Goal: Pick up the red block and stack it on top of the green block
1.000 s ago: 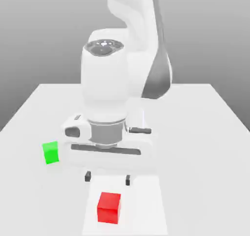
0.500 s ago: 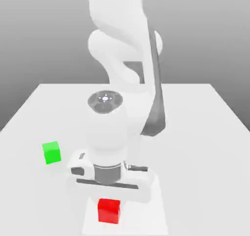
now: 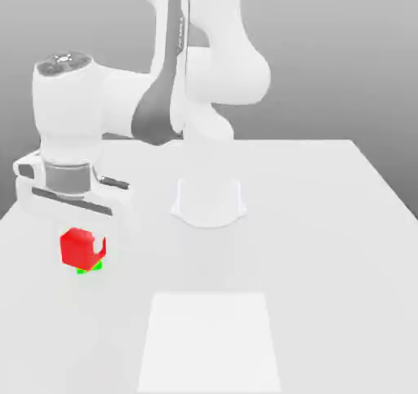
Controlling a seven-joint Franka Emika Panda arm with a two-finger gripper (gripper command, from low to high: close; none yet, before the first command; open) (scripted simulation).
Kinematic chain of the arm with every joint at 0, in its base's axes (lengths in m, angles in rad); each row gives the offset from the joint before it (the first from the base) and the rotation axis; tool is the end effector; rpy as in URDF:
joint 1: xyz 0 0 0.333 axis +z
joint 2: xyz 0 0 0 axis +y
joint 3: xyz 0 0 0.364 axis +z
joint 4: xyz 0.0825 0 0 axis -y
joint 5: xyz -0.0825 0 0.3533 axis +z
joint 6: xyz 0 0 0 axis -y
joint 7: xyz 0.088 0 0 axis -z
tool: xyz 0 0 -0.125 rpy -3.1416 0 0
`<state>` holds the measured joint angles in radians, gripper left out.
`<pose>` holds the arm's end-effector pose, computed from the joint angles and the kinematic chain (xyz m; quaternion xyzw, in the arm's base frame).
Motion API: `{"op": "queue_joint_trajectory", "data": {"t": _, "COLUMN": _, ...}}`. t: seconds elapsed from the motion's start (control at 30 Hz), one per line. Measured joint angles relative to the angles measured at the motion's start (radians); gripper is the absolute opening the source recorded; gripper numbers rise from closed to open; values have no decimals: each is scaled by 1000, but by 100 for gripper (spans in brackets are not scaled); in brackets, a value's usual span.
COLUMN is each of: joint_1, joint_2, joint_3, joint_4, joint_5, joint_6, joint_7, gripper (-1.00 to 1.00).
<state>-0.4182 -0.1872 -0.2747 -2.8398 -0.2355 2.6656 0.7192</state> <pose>0.2673 -0.2118 0.3067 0.8253 -0.5639 0.0061 0.0290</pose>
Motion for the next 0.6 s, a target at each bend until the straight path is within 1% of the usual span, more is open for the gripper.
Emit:
{"op": "queue_joint_trajectory", "data": {"t": 0.17, "joint_1": -121, "joint_2": -119, "joint_3": -109, "joint_4": -112, "joint_5": -37, "joint_6": -10, "joint_7": -93, "gripper": -100}}
{"op": "queue_joint_trajectory", "data": {"t": 0.23, "joint_1": -124, "joint_2": -107, "joint_3": -136, "joint_4": -128, "joint_5": -23, "joint_6": 17, "joint_7": -123, "gripper": -100}}
{"op": "queue_joint_trajectory", "data": {"t": 0.4, "joint_1": -68, "joint_2": 22, "joint_3": -177, "joint_4": -129, "joint_5": 66, "joint_6": 146, "joint_7": -189, "gripper": -100}}
{"op": "queue_joint_trajectory", "data": {"t": 0.53, "joint_1": -16, "joint_2": 150, "joint_3": -191, "joint_4": -130, "joint_5": 190, "joint_6": 268, "joint_7": -272, "gripper": -100}}
{"op": "queue_joint_trajectory", "data": {"t": 0.57, "joint_1": -10, "joint_2": 170, "joint_3": -190, "joint_4": -130, "joint_5": 216, "joint_6": 288, "joint_7": -290, "gripper": 100}}
{"op": "queue_joint_trajectory", "data": {"t": 0.6, "joint_1": -7, "joint_2": 170, "joint_3": -190, "joint_4": -130, "joint_5": 216, "joint_6": 288, "joint_7": -290, "gripper": 100}}
